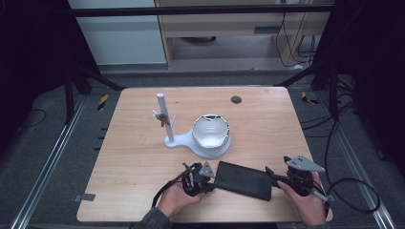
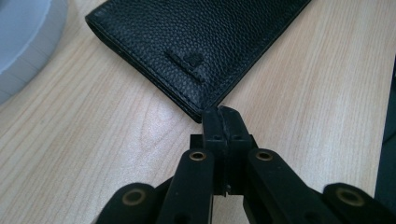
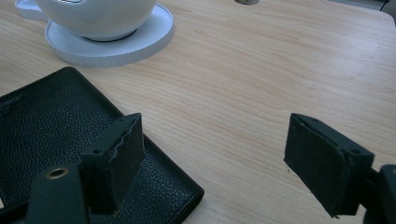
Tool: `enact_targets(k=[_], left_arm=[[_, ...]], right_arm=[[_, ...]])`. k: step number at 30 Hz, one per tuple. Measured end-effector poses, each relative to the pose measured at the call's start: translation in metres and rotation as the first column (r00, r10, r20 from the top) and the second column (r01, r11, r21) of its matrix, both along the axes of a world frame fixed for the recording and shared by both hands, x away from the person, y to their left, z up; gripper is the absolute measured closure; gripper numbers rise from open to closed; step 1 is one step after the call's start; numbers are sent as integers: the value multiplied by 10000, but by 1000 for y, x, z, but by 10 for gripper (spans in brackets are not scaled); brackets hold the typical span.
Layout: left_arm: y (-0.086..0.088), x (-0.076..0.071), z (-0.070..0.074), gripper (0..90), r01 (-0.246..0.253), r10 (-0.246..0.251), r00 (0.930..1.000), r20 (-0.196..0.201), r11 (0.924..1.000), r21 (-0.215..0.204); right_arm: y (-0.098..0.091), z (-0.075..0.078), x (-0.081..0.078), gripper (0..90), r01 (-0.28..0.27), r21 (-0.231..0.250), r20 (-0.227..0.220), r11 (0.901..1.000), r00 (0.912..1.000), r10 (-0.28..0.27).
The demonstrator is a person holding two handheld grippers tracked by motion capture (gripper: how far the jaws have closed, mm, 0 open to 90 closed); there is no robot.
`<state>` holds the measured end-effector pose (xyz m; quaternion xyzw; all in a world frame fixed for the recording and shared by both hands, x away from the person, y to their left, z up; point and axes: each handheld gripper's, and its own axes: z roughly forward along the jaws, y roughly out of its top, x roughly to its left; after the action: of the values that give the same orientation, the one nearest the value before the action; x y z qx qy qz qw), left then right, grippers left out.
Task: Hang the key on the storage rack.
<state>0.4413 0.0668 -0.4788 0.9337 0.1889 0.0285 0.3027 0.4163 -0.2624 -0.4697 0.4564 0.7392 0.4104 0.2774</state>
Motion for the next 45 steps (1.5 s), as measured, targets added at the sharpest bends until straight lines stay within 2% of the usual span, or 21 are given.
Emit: enact_targets(k=[5,20,23,27,34,42,44,45], left_arm=[[0,0,-1,899,-35,34,10000,72,9998,184],[3,3,-1,899,-94,93,9999,95,9999,122],[6,4,0,899,-253,251,9996,158,9996,123],[5,6,-3,899,-287,276,9992,282,9989,369],[2,8,-3,899,-220,210,9994,279,9991,373],[7,9,2,899,-295,298,9995,83,9992,-262],[7,11,4,898,-409,390,9990,-221,9948,-930],[7,12,5,899,-476,452,9987,-249,9930,-1084]], right_arm=[[0,-1,1,197,-68,-86,-3,9999,10000,68],[1,-1,0,195,-81,-78,-103,9999,9999,81],[0,-1,1,195,-93,-97,-66,9999,9999,92],[1,-1,0,195,-106,-83,-95,9999,9999,105],[1,-1,0,194,-121,-91,-97,9999,9999,120],[2,-1,0,193,-184,-117,-66,9998,9998,183],[6,-1,-2,189,-484,-82,-132,9988,9987,483],[9,0,-3,187,-666,-87,-143,9977,9977,664]])
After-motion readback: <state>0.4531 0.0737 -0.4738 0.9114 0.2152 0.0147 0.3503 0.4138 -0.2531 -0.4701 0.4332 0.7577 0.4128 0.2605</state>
